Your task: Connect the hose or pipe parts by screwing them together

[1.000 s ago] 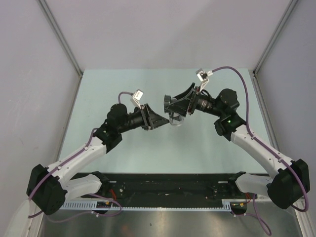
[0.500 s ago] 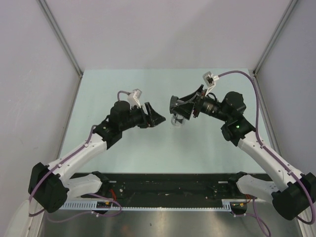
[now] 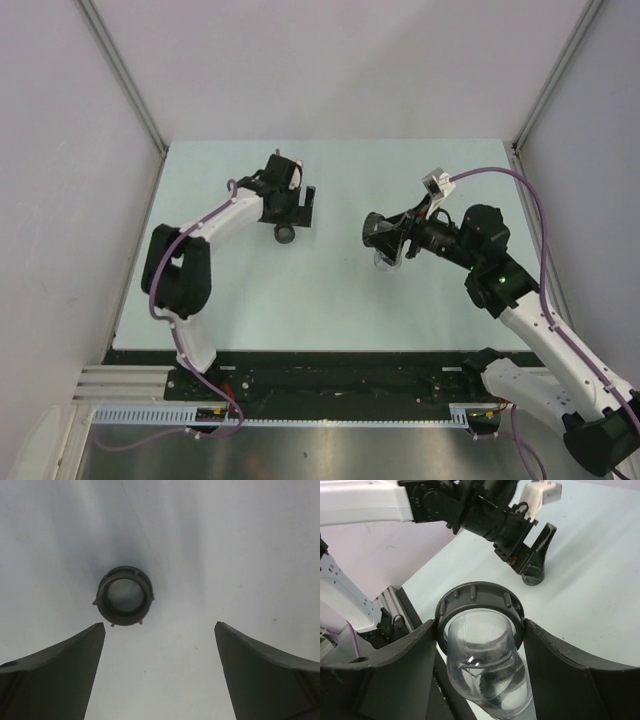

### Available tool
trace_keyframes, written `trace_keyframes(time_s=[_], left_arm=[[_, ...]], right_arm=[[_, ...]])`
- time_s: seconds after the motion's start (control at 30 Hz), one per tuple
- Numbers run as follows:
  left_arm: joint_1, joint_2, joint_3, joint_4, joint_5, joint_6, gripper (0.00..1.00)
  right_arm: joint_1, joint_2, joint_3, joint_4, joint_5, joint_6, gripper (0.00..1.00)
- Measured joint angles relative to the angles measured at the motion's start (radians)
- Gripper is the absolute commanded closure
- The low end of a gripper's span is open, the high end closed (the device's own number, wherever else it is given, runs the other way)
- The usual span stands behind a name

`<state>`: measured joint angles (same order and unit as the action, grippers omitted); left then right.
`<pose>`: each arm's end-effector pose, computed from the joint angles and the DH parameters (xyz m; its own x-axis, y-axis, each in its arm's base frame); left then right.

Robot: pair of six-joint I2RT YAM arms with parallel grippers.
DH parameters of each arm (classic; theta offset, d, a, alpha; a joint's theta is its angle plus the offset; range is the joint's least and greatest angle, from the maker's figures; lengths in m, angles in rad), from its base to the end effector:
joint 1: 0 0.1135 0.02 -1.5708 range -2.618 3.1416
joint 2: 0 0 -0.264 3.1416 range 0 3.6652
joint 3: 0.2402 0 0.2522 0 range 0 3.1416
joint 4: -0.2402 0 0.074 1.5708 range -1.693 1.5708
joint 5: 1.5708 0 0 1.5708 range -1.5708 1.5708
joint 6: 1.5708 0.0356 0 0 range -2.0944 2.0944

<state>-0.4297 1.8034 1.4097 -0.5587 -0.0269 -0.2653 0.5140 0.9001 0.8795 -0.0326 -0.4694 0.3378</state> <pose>0.3582 -0.1631 0.2425 -0.8203 0.0876 -0.5652 0.1940 0.9722 -0.1309 0.1729 0.1161 0.3696 -0.3194 0.1591 -0.9342 -0.7695 0.5318 0.3536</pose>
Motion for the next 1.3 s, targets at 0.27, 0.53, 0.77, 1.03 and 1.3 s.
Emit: trace_keyframes(time_s=[0.27,0.53,0.77,1.03,1.3], left_arm=[[0.0,0.164,0.134,-0.129,-0.068,0.14,0.13],[0.014,0.22,0.179,-0.148,-0.073,0.222,0.11],[0.077,0.235,0.195,-0.161,-0.006,0.262,0.15],[0.089,0.266,0.214,-0.159,0.064,0.285,0.22],[0.087,0.284,0.214,-0.161,0.084,0.293,0.31]], right_arm=[[0.0,-0.061,-0.014,-0.062,0.037,-0.042,0.51],[0.0,-0.061,-0.015,-0.068,0.036,-0.055,0.51],[-0.004,-0.061,-0.015,-0.069,0.037,-0.061,0.5],[-0.008,-0.061,-0.015,-0.069,0.037,-0.061,0.5],[-0.011,-0.062,-0.015,-0.072,0.039,-0.061,0.5]])
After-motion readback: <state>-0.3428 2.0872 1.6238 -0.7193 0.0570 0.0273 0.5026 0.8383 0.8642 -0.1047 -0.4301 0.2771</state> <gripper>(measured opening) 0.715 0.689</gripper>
